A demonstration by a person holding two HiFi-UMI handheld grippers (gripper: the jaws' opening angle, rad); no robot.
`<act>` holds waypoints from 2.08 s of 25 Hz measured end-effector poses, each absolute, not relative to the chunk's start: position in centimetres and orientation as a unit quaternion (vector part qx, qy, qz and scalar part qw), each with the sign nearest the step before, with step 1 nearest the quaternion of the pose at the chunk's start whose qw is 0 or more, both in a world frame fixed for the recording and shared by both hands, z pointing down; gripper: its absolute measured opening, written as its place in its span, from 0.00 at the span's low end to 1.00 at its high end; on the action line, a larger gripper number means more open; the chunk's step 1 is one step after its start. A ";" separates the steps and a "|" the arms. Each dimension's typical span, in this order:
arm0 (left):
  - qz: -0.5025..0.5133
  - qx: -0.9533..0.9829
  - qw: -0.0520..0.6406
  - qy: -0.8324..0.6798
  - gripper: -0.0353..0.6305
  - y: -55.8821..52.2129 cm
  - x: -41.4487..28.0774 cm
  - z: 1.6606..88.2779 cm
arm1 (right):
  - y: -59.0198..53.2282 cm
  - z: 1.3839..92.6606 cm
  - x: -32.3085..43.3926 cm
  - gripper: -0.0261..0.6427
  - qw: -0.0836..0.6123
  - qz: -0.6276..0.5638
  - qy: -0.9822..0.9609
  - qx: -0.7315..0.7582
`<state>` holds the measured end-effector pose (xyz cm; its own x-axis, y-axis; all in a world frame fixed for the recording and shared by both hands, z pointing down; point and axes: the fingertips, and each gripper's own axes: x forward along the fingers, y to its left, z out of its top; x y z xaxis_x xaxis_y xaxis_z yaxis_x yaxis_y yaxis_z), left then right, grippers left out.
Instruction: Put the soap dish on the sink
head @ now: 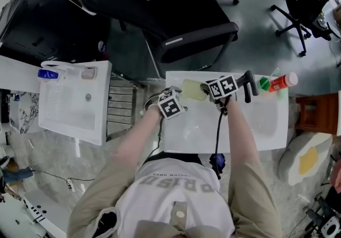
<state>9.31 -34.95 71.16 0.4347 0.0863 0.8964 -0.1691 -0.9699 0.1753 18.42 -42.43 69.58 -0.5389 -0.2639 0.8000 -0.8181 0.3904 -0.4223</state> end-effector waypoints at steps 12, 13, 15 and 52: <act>0.539 0.832 0.128 -0.021 0.59 -34.9 9.5 71.8 | -42.9 71.4 19.5 0.21 0.360 0.398 -0.760 0.368; 0.539 0.832 0.129 -0.021 0.59 -35.0 9.5 71.8 | -43.0 71.5 19.6 0.20 0.360 0.396 -0.760 0.369; 0.539 0.832 0.129 -0.022 0.59 -35.1 9.8 71.7 | -43.2 71.5 19.8 0.20 0.362 0.391 -0.760 0.372; 0.536 0.832 0.138 -0.035 0.59 -35.3 9.8 71.3 | -45.9 69.2 19.5 0.14 0.390 0.278 -0.797 0.369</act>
